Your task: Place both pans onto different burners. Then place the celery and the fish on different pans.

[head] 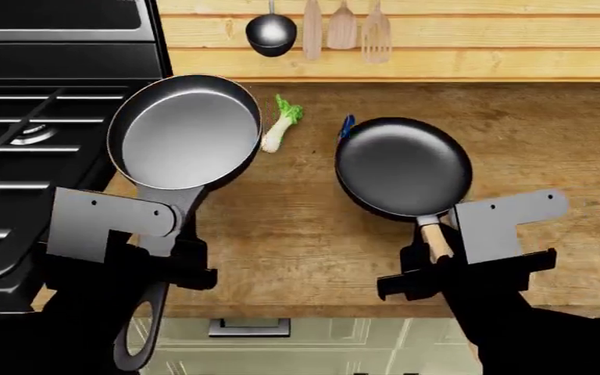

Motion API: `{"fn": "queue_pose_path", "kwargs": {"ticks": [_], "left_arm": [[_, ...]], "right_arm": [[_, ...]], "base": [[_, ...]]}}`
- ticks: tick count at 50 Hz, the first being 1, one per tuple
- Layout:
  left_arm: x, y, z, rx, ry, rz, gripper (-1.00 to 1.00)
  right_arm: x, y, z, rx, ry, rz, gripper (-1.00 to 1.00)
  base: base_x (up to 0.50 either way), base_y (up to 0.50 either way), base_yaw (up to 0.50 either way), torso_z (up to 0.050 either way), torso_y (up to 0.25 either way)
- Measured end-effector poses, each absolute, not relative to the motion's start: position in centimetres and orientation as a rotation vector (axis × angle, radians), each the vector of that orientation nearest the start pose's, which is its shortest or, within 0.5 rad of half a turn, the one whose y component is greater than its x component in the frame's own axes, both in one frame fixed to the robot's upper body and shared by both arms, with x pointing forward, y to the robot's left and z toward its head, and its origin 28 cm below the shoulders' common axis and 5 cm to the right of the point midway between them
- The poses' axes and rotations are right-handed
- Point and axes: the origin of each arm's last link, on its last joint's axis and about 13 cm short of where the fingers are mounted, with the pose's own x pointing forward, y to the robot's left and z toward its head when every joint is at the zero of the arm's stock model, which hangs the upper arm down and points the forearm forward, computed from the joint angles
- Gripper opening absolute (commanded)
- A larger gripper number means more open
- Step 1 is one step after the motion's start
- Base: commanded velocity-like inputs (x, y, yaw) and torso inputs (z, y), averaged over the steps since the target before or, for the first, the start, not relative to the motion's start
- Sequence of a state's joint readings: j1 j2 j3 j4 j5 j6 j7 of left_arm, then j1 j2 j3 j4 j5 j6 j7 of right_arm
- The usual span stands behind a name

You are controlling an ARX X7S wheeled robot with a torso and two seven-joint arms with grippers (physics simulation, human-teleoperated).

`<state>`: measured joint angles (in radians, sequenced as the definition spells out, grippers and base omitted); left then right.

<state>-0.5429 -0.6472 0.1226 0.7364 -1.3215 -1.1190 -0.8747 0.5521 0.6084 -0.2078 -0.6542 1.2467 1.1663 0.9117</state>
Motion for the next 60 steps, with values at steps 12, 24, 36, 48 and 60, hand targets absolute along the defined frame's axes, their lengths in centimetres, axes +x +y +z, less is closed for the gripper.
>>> {"fn": "queue_pose_path", "kwargs": {"ticks": [12, 24, 36, 48, 60], "left_arm": [[19.59, 23.18, 20.14, 0.134, 0.151, -0.089, -1.0], [19.53, 23.26, 20.21, 0.137, 0.149, -0.086, -1.0], [19.47, 23.3, 20.25, 0.14, 0.147, -0.084, -1.0], [19.45, 23.32, 20.24, 0.142, 0.149, -0.084, -1.0], [19.45, 23.39, 20.18, 0.143, 0.152, -0.085, -1.0]], "right_arm": [[20.5, -11.23, 18.39, -0.194, 0.254, 0.065, -1.0], [20.43, -11.08, 18.42, -0.201, 0.25, 0.072, -1.0], [20.42, -10.95, 18.47, -0.206, 0.248, 0.079, -1.0], [20.45, -10.85, 18.46, -0.208, 0.248, 0.085, -1.0], [20.58, -10.63, 18.41, -0.211, 0.249, 0.097, -1.0]], "base": [[0.0, 0.5, 0.0, 0.002, 0.004], [0.0, 0.5, 0.0, 0.002, 0.005], [0.0, 0.5, 0.0, 0.001, 0.004], [0.0, 0.5, 0.0, 0.002, 0.004], [0.0, 0.5, 0.0, 0.002, 0.004]]}}
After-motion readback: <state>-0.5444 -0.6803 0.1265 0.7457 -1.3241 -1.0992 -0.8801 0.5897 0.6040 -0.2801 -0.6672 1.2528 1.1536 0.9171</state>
